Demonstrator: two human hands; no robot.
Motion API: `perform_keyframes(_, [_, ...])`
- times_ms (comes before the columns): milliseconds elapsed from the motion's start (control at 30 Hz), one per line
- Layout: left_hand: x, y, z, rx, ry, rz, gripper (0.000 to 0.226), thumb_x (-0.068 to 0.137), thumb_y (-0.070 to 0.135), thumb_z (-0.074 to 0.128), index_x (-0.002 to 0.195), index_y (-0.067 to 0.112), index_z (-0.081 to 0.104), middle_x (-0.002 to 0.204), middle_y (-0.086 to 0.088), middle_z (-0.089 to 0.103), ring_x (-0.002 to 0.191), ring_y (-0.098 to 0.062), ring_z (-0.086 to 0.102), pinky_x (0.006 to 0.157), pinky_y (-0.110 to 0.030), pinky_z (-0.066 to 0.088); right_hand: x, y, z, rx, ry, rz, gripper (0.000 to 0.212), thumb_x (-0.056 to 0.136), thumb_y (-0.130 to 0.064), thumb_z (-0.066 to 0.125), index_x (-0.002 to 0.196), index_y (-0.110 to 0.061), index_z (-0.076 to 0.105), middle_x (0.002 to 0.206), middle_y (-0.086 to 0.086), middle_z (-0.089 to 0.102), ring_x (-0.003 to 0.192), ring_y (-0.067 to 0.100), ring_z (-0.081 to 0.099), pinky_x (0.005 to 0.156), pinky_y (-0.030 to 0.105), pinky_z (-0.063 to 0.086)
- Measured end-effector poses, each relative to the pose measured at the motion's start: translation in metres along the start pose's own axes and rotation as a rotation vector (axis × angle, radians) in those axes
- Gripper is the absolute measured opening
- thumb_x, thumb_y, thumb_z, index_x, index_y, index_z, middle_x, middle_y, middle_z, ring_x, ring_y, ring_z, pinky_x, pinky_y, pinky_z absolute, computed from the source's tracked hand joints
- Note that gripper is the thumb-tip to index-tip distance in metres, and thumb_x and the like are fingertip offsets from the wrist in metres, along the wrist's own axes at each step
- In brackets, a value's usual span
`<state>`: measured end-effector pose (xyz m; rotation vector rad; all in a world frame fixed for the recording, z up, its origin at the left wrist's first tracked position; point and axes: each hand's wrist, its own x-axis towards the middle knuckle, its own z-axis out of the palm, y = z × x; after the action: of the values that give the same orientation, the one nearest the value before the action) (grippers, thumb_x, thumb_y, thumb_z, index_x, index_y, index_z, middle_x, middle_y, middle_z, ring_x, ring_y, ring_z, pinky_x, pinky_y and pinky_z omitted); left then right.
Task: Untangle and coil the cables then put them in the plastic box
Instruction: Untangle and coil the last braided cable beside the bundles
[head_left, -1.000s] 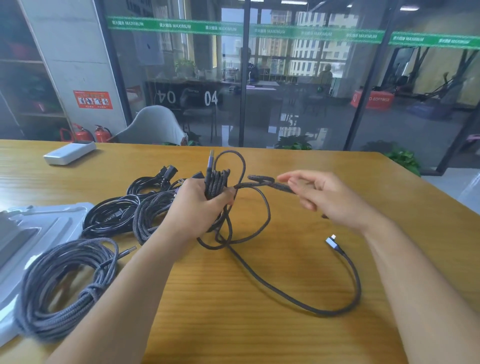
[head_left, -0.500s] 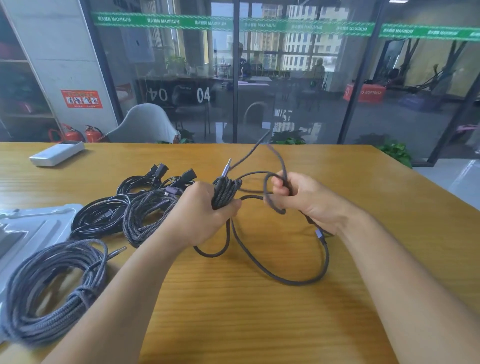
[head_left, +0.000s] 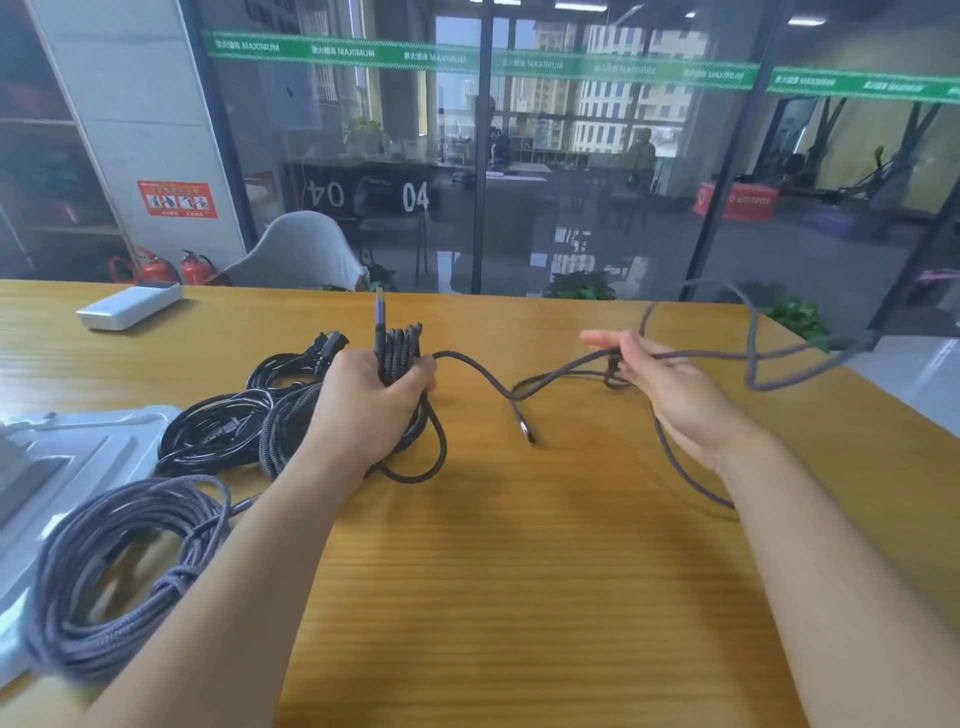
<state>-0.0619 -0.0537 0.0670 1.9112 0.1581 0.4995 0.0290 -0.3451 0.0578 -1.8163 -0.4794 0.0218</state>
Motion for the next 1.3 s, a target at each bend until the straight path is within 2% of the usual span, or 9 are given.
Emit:
perform_keyframes(300, [-0.001, -0.001, 0.005, 0.029, 0.006, 0.057, 0.030, 0.101, 0.026, 0.066, 0.079, 0.007, 0.071, 0.046, 0.006, 0.044, 0.036, -0.008, 0.035, 0.039, -0.018, 0.032, 0.001, -0.018, 0.015, -0.355, 0.246, 0.410, 0.089, 0.073, -0.096, 0.048, 0.117, -0.019, 0.049, 0.090, 0.005, 0.058, 0.080, 0.024, 0.054, 0.077, 0.043, 0.051])
perform_keyframes(500, [-0.002, -0.001, 0.008, 0.034, -0.039, 0.076, 0.031, 0.101, 0.028, 0.067, 0.079, 0.006, 0.072, 0.046, 0.006, 0.044, 0.036, -0.008, 0.035, 0.039, -0.018, 0.031, -0.008, -0.027, 0.014, -0.003, 0.025, 0.449, 0.068, 0.090, -0.083, 0.039, 0.059, -0.023, 0.039, 0.058, -0.003, 0.046, 0.045, 0.012, 0.039, 0.052, 0.023, 0.034])
perform_keyframes(633, [-0.002, -0.001, 0.010, 0.041, -0.054, 0.100, 0.033, 0.101, 0.028, 0.067, 0.080, 0.003, 0.072, 0.045, 0.007, 0.044, 0.037, -0.008, 0.035, 0.041, -0.018, 0.032, -0.008, -0.024, 0.027, 0.996, -0.041, 0.281, 0.082, 0.103, -0.069, 0.026, 0.107, -0.007, 0.080, 0.113, 0.007, 0.077, 0.078, 0.014, 0.074, 0.056, 0.022, 0.055])
perform_keyframes(767, [-0.003, -0.001, 0.010, 0.038, -0.066, 0.107, 0.032, 0.101, 0.028, 0.067, 0.080, 0.004, 0.072, 0.045, 0.007, 0.042, 0.037, -0.009, 0.033, 0.042, -0.019, 0.031, -0.009, -0.032, 0.041, 1.405, -0.021, 0.060, 0.076, 0.108, -0.060, 0.029, 0.143, 0.001, 0.059, 0.139, 0.014, 0.066, 0.122, 0.027, 0.069, 0.095, 0.036, 0.061])
perform_keyframes(833, [-0.004, 0.000, 0.010, 0.027, -0.100, 0.114, 0.032, 0.101, 0.028, 0.067, 0.080, 0.005, 0.072, 0.045, 0.007, 0.041, 0.038, -0.010, 0.033, 0.042, -0.020, 0.030, -0.009, -0.037, 0.046, 1.227, 0.023, -0.043, 0.060, 0.111, -0.048, 0.033, 0.150, -0.005, 0.048, 0.143, 0.015, 0.064, 0.132, 0.029, 0.063, 0.110, 0.038, 0.052])
perform_keyframes(1000, [-0.013, 0.005, 0.015, 0.027, -0.278, 0.235, 0.030, 0.100, 0.025, 0.069, 0.075, 0.009, 0.069, 0.053, -0.002, 0.046, 0.048, -0.017, 0.039, 0.048, -0.027, 0.035, -0.017, -0.028, 0.079, -0.250, -0.067, -0.258, 0.060, 0.103, -0.056, 0.043, 0.155, -0.027, 0.042, 0.145, -0.014, 0.058, 0.134, -0.002, 0.052, 0.111, 0.023, 0.042])
perform_keyframes(1133, [-0.012, 0.004, 0.016, -0.069, -0.317, 0.186, 0.033, 0.101, 0.028, 0.068, 0.080, 0.003, 0.071, 0.052, -0.001, 0.037, 0.048, -0.018, 0.029, 0.047, -0.028, 0.025, -0.017, -0.028, 0.089, -0.175, -0.184, -0.154, 0.044, 0.108, -0.049, 0.040, 0.111, -0.013, 0.066, 0.077, -0.007, 0.058, 0.064, 0.011, 0.054, 0.063, 0.031, 0.046])
perform_keyframes(1233, [-0.011, 0.003, 0.013, -0.189, -0.324, 0.087, 0.034, 0.100, 0.034, 0.068, 0.084, 0.004, 0.073, 0.054, 0.000, 0.032, 0.048, -0.018, 0.025, 0.048, -0.026, 0.023, -0.014, -0.032, 0.065, -0.045, -0.383, 0.010, 0.041, 0.109, -0.039, 0.047, 0.091, -0.006, 0.064, 0.063, -0.005, 0.035, 0.056, 0.014, 0.030, 0.055, 0.030, 0.027])
perform_keyframes(1300, [-0.010, 0.004, 0.011, -0.308, -0.337, 0.041, 0.030, 0.099, 0.033, 0.068, 0.086, 0.005, 0.069, 0.057, 0.001, 0.029, 0.050, -0.017, 0.021, 0.048, -0.027, 0.020, -0.015, -0.028, 0.047, -0.205, -0.560, 0.074, 0.031, 0.107, -0.034, 0.056, 0.097, -0.010, 0.074, 0.067, -0.004, 0.055, 0.063, 0.020, 0.050, 0.063, 0.025, 0.042])
